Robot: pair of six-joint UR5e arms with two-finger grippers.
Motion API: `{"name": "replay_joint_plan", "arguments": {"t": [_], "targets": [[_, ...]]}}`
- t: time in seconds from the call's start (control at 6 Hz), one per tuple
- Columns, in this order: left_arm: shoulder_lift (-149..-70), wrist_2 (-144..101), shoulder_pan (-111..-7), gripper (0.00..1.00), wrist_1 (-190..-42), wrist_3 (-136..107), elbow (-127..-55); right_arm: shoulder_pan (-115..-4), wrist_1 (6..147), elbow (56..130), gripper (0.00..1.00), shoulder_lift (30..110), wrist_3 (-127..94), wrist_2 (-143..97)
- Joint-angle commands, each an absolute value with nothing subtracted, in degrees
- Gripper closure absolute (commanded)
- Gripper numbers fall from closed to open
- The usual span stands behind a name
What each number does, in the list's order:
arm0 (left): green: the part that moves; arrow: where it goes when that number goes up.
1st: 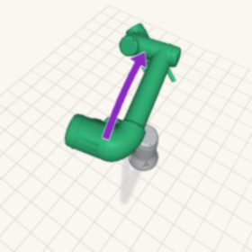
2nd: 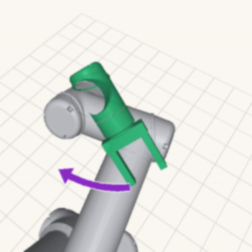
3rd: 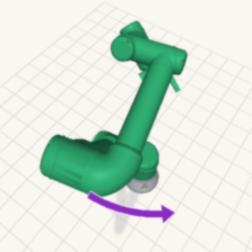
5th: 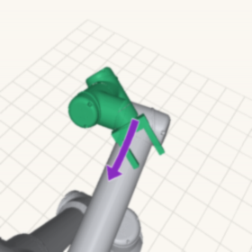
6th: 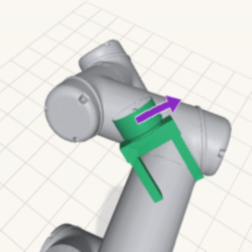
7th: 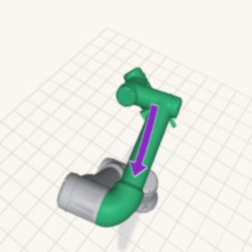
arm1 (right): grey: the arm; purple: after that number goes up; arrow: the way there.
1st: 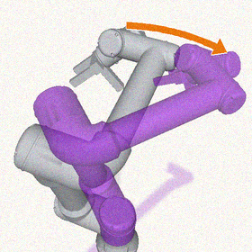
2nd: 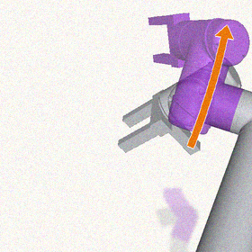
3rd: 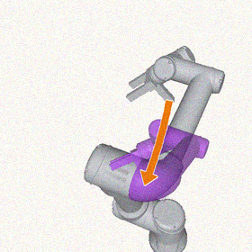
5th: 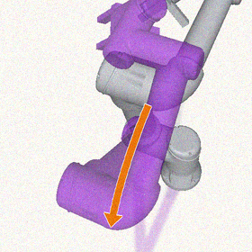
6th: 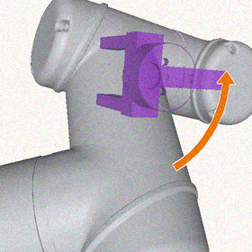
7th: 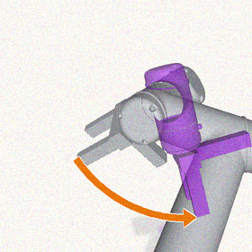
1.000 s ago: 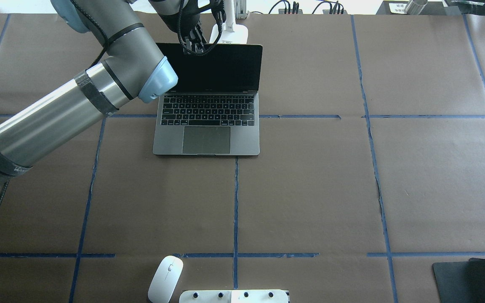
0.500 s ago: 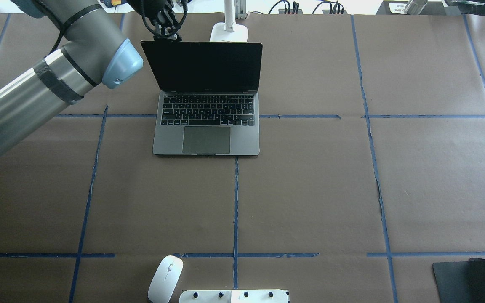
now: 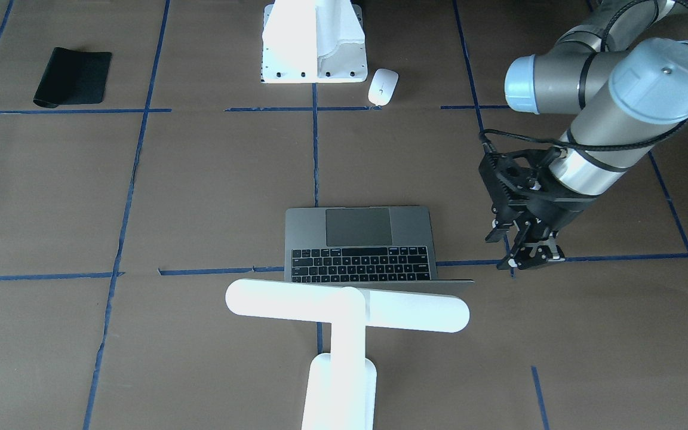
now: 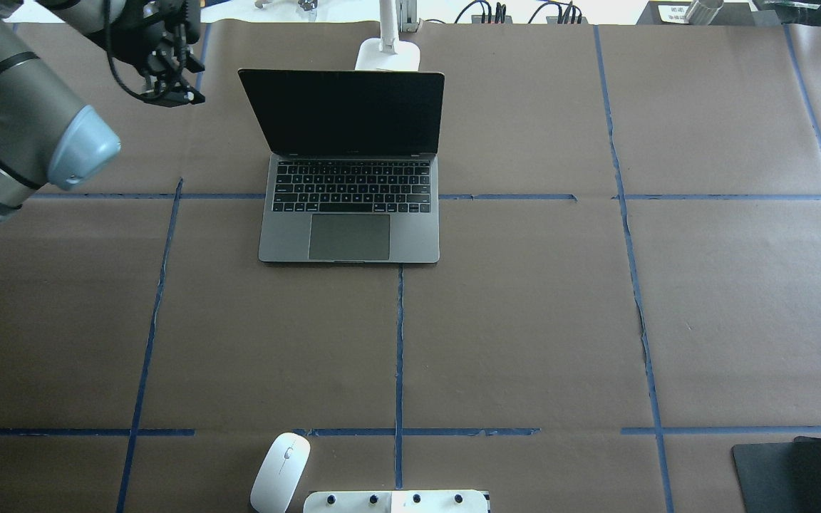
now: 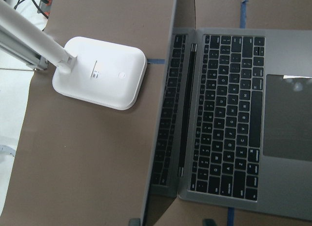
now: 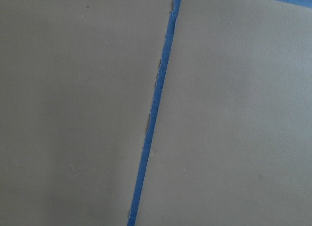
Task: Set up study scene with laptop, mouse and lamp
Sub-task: 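Release the laptop and withdraw the left gripper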
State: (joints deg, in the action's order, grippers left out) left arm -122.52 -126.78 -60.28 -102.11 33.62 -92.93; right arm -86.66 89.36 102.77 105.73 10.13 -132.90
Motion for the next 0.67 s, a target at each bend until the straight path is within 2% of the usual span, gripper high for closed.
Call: {"name": "replay_joint_plan", "arguments": {"t": [0.0,0.17,0.33,0.5], "targets": [[-116.3,-134.0,-65.6,0.48,-92.7,35.9,-97.4,-86.7,89.3,102.8,0.00,105.7,10.2,-132.9],[-115.8,-135.0,-67.0,0.07,-79.7,35.2,-100.6,-86.7,89.3,102.9,0.00,105.8,10.3,-132.9],[-114.9,-135.0,-68.6,0.00,-72.1,31.7,-101.4,-86.7,89.3,102.9,0.00,105.8,10.3,-132.9],[-111.9,-134.9,-69.5,0.00,-71.4,26.7,-101.9,-86.7,89.3,102.9,0.00,105.8,10.3,-132.9]]}}
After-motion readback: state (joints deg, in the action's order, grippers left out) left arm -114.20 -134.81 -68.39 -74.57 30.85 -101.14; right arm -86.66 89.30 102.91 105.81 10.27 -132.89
